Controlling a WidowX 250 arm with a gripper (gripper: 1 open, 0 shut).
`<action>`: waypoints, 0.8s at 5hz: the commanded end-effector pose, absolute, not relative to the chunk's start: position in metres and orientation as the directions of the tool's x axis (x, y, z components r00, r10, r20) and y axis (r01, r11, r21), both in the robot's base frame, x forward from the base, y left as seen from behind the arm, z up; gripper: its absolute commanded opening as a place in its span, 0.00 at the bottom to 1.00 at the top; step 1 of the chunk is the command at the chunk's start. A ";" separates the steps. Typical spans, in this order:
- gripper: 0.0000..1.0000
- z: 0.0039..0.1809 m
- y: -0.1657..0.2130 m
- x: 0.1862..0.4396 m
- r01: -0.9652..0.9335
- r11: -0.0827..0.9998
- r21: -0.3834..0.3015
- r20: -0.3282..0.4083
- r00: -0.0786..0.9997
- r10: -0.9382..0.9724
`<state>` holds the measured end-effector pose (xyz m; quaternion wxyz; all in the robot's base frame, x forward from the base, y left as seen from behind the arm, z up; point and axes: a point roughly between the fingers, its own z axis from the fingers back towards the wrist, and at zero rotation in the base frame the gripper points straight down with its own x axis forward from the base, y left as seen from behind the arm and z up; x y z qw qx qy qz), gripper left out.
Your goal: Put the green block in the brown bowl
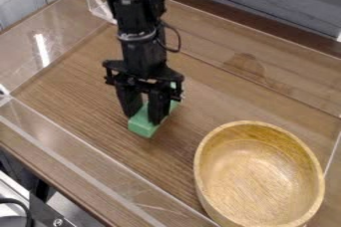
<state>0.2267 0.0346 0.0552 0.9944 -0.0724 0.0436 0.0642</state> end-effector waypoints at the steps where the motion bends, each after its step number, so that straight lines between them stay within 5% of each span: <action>1: 0.00 0.081 0.040 0.238 -0.117 0.983 -0.138 -0.019 0.993 0.116; 3: 0.00 0.108 0.045 0.241 -0.118 0.981 -0.153 0.008 0.993 0.121; 4: 0.00 0.145 0.049 0.249 -0.124 0.979 -0.165 0.040 0.990 0.132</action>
